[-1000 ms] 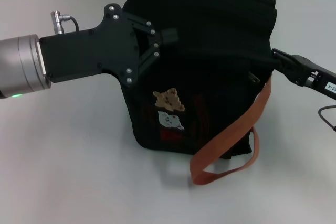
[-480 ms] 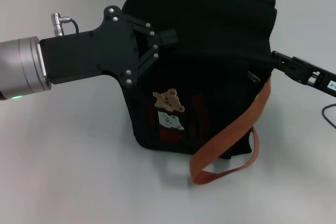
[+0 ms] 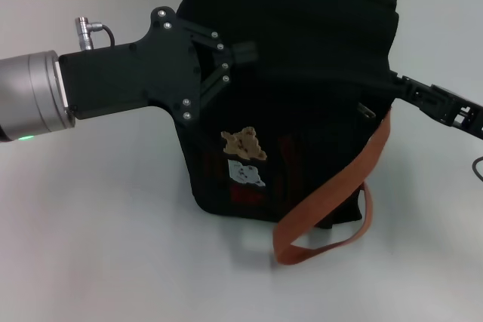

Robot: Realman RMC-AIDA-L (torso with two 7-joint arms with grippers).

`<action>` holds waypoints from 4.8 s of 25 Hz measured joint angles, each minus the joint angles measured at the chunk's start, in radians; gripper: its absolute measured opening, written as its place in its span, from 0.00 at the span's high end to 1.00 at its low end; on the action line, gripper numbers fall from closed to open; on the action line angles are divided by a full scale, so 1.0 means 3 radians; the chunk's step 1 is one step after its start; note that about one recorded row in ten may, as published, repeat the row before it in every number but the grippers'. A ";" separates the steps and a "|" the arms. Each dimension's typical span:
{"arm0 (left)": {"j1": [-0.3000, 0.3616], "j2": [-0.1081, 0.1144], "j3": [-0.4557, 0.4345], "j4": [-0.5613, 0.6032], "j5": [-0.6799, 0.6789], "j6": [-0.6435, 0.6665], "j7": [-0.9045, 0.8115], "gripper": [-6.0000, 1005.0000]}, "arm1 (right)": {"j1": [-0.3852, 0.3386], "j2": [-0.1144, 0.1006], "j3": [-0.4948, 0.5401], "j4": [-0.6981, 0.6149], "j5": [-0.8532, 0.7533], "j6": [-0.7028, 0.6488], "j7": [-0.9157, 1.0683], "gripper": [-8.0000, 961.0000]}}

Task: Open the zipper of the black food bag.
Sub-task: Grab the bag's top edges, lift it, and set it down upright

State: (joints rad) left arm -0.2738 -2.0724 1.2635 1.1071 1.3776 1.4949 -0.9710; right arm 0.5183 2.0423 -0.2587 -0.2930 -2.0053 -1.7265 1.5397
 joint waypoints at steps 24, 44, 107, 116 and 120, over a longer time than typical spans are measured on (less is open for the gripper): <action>-0.0014 -0.0005 0.0001 -0.0032 -0.0001 -0.0006 0.0000 0.98 | 0.0141 0.0024 -0.0048 -0.0012 -0.0018 0.0095 -0.0052 0.87; -0.0017 0.0024 -0.0022 -0.0037 -0.0179 0.0179 -0.0435 0.97 | 0.0166 0.0034 -0.0047 -0.0006 -0.0001 0.0196 -0.0111 0.97; -0.0352 -0.0005 0.0637 0.1973 0.1983 -0.0369 -0.2546 0.88 | 0.0220 0.0085 -0.0078 0.0020 0.0003 0.0372 -0.0152 0.99; -0.0232 0.0000 0.0488 0.1975 0.1869 -0.0388 -0.2464 0.88 | 0.0185 0.0085 -0.0067 0.0021 0.0009 0.0338 -0.0152 0.99; -0.0195 -0.0001 0.0421 0.1968 0.1856 -0.0389 -0.2457 0.88 | 0.0178 0.0093 -0.0063 0.0021 0.0010 0.0311 -0.0152 0.99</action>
State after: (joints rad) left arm -0.3322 -2.0728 1.3899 1.6975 1.9344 1.3782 -1.7082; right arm 0.5718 2.0701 -0.2776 -0.2868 -2.0022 -1.6331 1.4941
